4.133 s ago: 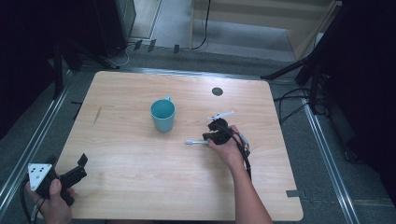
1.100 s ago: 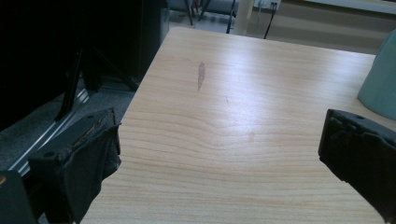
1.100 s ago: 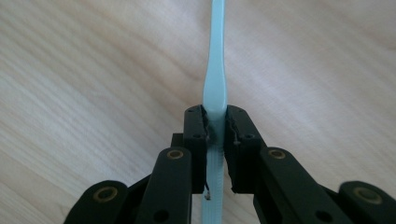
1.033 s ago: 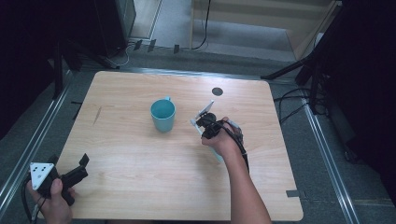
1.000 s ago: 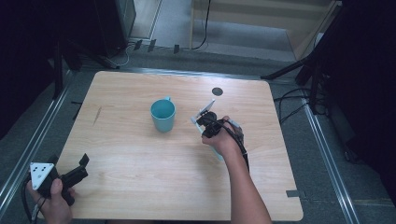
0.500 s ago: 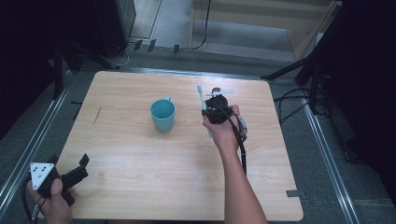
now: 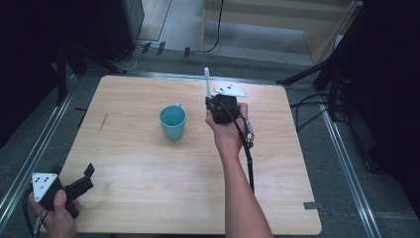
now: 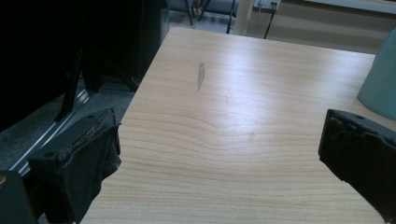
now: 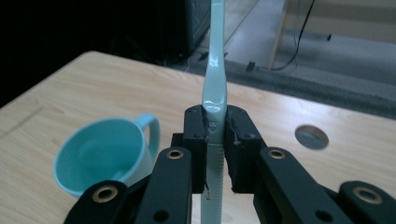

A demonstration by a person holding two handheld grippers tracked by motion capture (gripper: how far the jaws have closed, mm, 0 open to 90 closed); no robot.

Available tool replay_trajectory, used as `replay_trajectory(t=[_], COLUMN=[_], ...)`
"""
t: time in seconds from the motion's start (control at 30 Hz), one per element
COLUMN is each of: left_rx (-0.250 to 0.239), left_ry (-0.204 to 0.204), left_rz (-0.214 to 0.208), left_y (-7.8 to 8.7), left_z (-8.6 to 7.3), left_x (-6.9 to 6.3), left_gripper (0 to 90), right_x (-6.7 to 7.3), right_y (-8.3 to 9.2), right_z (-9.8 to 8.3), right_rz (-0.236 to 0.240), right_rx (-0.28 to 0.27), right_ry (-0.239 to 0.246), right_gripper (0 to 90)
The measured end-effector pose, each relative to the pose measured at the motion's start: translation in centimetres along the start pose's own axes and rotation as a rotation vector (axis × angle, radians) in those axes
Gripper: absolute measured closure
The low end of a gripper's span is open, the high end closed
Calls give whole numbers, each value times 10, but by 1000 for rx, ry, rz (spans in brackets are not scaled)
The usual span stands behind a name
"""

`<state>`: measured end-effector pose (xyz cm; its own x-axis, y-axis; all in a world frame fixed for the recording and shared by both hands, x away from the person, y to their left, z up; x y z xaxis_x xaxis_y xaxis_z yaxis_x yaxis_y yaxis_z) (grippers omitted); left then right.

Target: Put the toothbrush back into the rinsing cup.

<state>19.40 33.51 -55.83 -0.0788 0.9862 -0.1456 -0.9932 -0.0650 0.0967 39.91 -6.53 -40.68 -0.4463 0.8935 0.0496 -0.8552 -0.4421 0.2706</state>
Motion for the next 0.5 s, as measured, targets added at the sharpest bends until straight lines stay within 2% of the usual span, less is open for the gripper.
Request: replay_trajectory(t=[0.5], left_rx=[2], left_ry=[6], left_rz=[-1], left_y=[0], left_z=[0], left_x=[1], left_gripper=[0], right_x=[37], right_y=[-17], right_z=[14], right_rz=[62], right_rx=[-67], right_ry=[-19], right_gripper=[804])
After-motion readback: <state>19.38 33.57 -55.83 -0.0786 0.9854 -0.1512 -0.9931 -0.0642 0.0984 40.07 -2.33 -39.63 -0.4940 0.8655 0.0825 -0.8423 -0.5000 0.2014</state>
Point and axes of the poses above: each handheld gripper's, and its own axes: y roughly backward along the jaws, z roughly out of its top, x roughly to its left, the point moved 2 cm from there along -y, roughly forward along the jaws, and after that the axes turned 11 degrees about -x, right-handed, at the moved point
